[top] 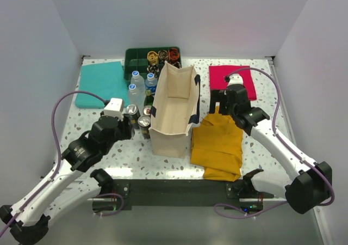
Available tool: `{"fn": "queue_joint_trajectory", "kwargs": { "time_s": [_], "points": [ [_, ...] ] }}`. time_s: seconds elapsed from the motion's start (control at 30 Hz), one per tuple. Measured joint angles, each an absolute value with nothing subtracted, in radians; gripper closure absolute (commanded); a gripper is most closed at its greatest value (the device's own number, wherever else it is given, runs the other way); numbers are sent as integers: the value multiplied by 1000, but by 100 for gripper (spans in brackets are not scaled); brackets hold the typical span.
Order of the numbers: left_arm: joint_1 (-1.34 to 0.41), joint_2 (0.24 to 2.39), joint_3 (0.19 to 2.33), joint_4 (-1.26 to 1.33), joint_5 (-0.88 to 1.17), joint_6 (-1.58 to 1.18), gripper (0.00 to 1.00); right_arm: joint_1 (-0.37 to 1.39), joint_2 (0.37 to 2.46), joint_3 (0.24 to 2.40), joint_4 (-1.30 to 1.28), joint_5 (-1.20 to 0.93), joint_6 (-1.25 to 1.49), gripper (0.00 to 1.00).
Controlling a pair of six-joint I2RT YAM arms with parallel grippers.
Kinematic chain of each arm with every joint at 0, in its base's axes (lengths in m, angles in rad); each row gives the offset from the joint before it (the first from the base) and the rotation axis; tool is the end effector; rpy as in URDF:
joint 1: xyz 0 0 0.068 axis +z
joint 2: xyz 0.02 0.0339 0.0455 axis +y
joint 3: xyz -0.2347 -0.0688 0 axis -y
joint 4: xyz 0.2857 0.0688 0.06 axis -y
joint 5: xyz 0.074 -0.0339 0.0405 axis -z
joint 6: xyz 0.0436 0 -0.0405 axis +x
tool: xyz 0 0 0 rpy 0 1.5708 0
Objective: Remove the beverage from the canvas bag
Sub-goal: Place the drink at the center of the board.
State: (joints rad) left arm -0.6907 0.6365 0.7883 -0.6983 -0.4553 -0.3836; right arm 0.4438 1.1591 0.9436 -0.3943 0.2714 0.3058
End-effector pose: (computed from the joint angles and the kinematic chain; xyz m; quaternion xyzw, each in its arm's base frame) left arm 0.1674 -0.1135 0.2967 0.0206 0.8561 -0.0753 0.5108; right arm 0.2878 0.1239 0.2597 0.0018 0.8808 0.0560 0.4701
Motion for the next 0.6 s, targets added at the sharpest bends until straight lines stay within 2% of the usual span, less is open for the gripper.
{"fn": "queue_joint_trajectory", "kwargs": {
  "time_s": [0.6],
  "points": [
    [-691,650,714,-583,-487,-458,100,444,1155,905,-386,290,302,2]
  ]
}}
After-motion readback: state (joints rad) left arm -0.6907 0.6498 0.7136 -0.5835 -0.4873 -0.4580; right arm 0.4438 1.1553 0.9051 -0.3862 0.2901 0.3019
